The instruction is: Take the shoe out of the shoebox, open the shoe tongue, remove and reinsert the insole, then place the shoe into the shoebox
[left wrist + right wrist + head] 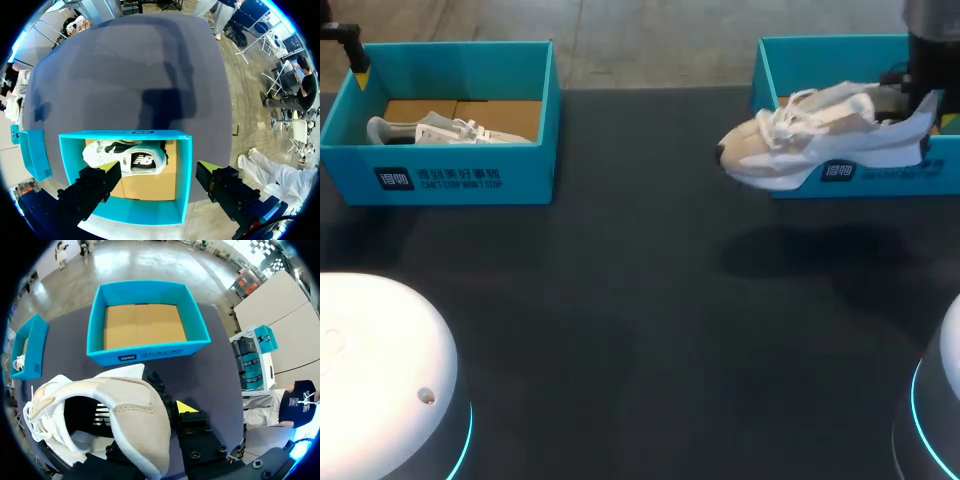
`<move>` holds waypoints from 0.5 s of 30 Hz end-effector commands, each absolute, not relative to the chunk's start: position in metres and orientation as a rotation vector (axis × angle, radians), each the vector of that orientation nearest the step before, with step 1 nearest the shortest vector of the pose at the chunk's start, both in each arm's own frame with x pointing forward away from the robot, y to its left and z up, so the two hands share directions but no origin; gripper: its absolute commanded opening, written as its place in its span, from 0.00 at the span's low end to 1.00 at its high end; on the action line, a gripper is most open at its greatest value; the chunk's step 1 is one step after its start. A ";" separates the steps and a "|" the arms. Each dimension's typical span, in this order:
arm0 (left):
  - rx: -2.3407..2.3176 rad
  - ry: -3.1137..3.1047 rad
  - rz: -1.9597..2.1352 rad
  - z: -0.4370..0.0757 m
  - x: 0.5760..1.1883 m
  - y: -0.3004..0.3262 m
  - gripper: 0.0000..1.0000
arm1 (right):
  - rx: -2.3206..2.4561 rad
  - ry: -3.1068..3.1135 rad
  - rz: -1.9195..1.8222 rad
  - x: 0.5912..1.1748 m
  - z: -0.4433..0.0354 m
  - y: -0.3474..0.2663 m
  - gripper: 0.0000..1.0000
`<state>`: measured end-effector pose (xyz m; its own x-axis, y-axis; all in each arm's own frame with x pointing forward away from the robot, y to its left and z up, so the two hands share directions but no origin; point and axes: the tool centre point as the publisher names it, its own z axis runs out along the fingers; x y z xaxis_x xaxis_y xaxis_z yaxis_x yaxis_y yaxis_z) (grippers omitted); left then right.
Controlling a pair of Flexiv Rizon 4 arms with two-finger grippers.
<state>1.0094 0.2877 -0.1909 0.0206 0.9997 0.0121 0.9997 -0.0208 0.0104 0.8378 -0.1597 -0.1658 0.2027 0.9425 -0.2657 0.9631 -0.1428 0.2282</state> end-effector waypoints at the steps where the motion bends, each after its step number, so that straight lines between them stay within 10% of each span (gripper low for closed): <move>1: -2.243 -2.195 -0.029 -0.190 1.009 0.288 1.00 | 2.095 1.760 -0.137 0.825 -0.172 -0.130 0.00; 15: -2.243 -2.195 -0.029 -0.190 1.009 0.288 1.00 | 2.103 1.760 -0.140 0.788 -0.211 -0.073 0.00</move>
<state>1.0093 0.2877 -0.1910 0.0206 0.9997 0.0119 0.9997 -0.0207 0.0104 0.7899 -0.0813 -0.2025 0.1998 0.9279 -0.3149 0.9650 -0.1306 0.2275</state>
